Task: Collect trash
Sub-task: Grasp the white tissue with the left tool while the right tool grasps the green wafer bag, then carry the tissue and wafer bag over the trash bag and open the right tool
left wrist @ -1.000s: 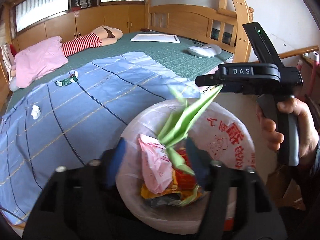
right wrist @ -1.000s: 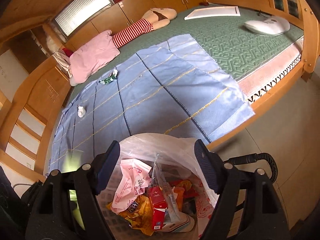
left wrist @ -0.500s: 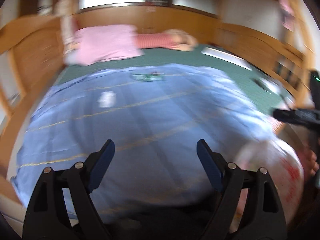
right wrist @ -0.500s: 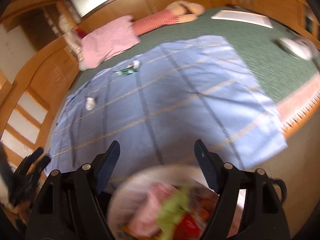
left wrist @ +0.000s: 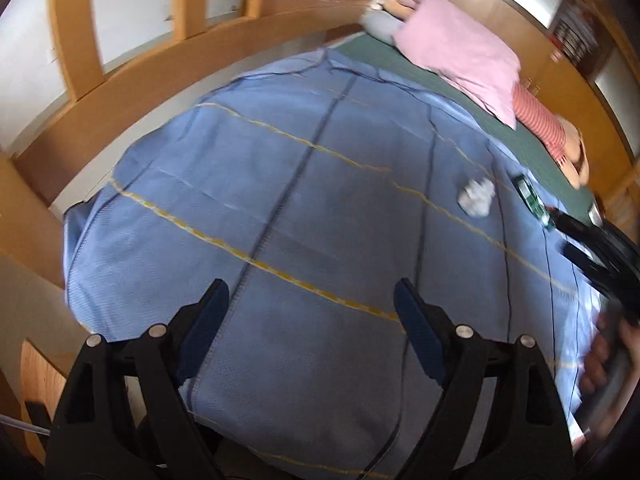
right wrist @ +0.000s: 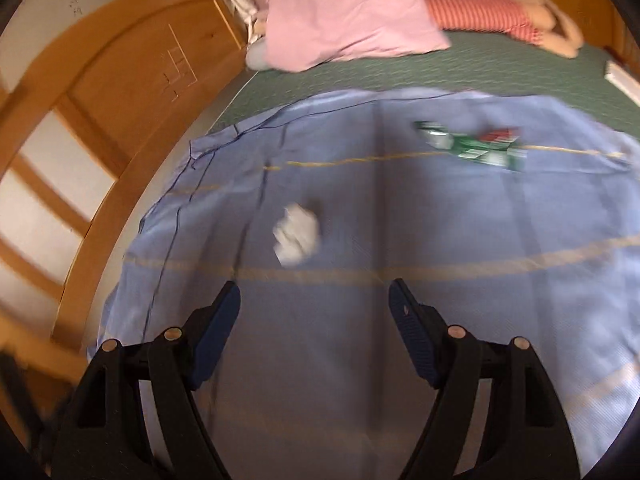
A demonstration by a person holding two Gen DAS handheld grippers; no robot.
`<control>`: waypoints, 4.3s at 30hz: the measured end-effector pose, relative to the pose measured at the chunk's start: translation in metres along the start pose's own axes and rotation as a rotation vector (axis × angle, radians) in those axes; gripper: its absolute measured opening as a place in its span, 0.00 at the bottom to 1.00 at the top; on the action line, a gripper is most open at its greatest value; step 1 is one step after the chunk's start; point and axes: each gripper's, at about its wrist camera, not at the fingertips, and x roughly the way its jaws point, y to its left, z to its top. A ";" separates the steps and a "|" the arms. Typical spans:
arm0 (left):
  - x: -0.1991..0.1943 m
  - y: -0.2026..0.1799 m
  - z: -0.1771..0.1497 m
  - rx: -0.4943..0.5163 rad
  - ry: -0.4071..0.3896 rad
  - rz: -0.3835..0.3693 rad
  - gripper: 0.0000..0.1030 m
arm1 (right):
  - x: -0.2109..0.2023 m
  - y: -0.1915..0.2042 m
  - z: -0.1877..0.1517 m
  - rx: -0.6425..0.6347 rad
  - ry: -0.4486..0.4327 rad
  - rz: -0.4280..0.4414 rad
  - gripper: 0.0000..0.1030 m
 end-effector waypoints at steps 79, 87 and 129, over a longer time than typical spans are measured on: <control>0.084 -0.077 -0.003 0.249 0.073 -0.248 0.74 | -0.043 -0.037 -0.099 -0.273 0.253 -0.130 0.29; 0.088 -0.090 -0.021 0.342 0.037 -0.133 0.32 | -0.123 -0.023 -0.119 -0.281 0.091 -0.159 0.29; -0.271 -0.185 -0.229 0.624 -0.405 -0.349 0.33 | -0.354 -0.108 -0.325 -0.041 -0.159 -0.304 0.34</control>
